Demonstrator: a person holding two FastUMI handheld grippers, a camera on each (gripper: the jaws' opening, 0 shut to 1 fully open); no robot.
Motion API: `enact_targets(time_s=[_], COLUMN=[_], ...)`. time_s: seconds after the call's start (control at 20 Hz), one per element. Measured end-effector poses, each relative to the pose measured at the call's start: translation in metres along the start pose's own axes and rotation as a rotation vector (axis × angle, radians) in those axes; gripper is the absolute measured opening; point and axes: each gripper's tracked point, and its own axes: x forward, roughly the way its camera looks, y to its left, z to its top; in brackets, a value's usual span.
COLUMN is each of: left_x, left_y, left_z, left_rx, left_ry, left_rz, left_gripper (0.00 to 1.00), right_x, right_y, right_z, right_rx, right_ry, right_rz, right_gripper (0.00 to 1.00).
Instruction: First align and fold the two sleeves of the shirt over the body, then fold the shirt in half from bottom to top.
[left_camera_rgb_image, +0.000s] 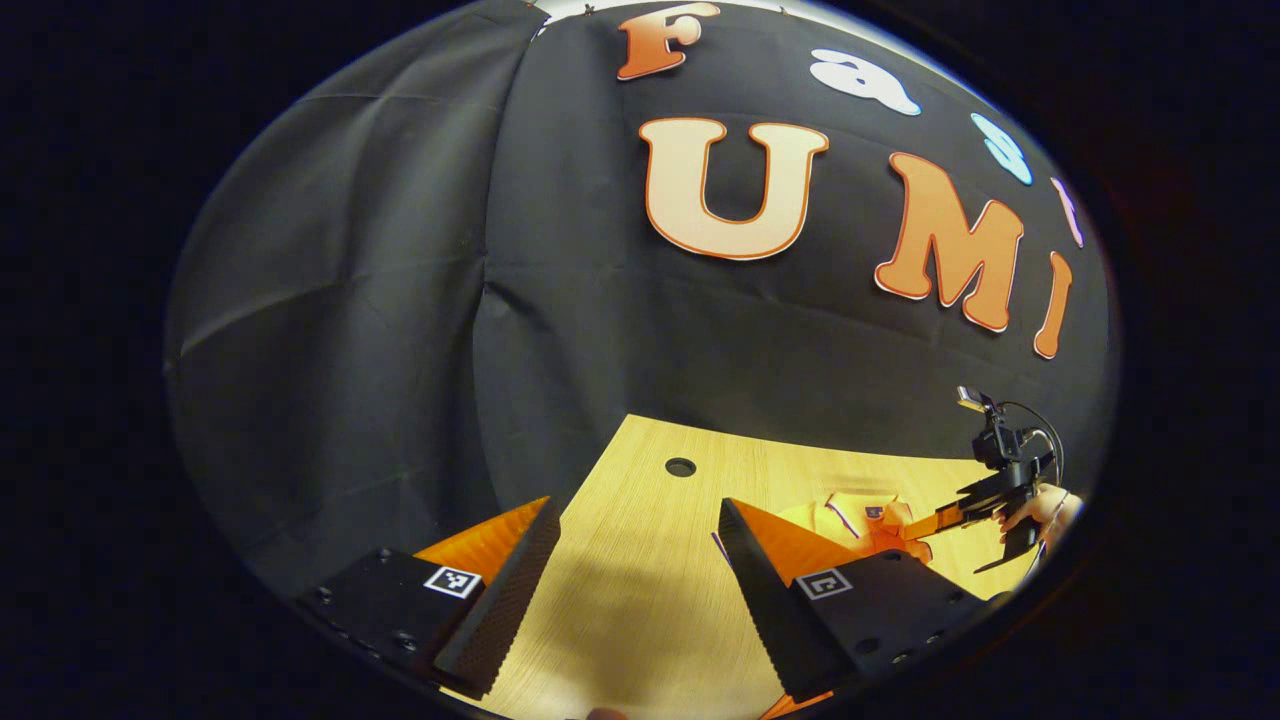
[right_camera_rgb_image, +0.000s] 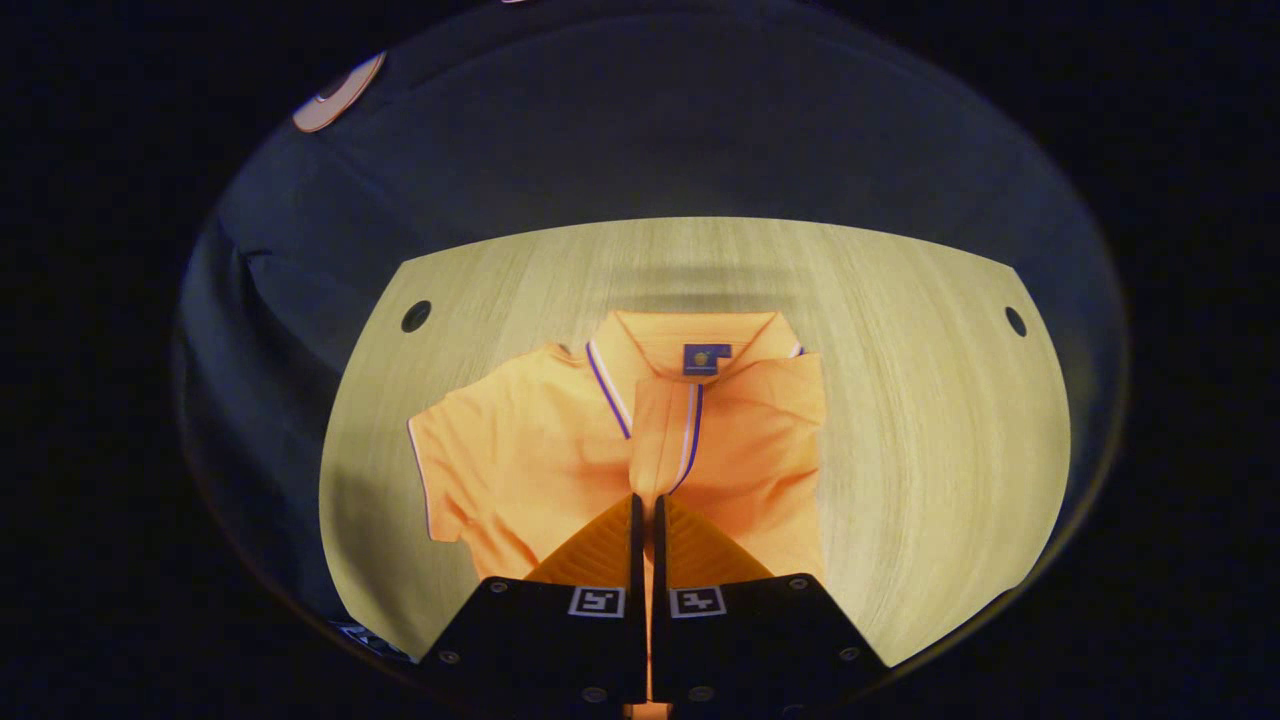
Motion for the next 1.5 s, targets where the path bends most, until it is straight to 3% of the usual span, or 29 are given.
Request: enact_targets(time_s=[0.1,0.2,0.3,0.35,0.4,0.5,0.8,1.0,1.5], left_x=[0.002,0.003,0.004,0.004,0.003,0.004,0.016,0.029,0.116], left_y=[-0.001,-0.003,-0.006,-0.008,-0.010,-0.016,-0.039,-0.070,-0.143], left_z=[-0.001,-0.003,-0.003,-0.002,-0.002,-0.004,-0.012,-0.026,-0.087], left_rx=[0.000,0.001,0.000,0.000,0.002,0.007,-0.001,-0.048,-0.027], left_ry=[0.004,0.008,0.010,0.011,0.013,0.021,0.068,0.148,0.493], left_rz=[-0.002,-0.005,-0.011,-0.015,-0.021,-0.032,-0.061,-0.132,-0.218], left_gripper=[0.98,0.98,0.98,0.98,0.98,0.98,0.98,0.98,0.98], right_x=[0.002,0.002,0.003,0.002,0.003,-0.001,-0.041,-0.077,-0.154], right_y=[0.007,0.025,0.029,0.030,0.029,0.023,-0.001,-0.027,-0.074], right_z=[-0.003,-0.006,-0.006,-0.006,-0.004,0.000,0.026,0.040,0.046], right_rx=[0.003,0.032,0.024,0.019,0.016,0.027,0.064,0.041,0.041], right_ry=[0.013,0.021,0.009,-0.002,-0.019,-0.058,-0.216,-0.329,-0.468], right_rz=[0.036,0.092,0.099,0.097,0.090,0.064,0.039,-0.006,0.012], right_gripper=[0.04,0.13,0.28,0.48,0.60,1.00,0.99,0.99,0.99])
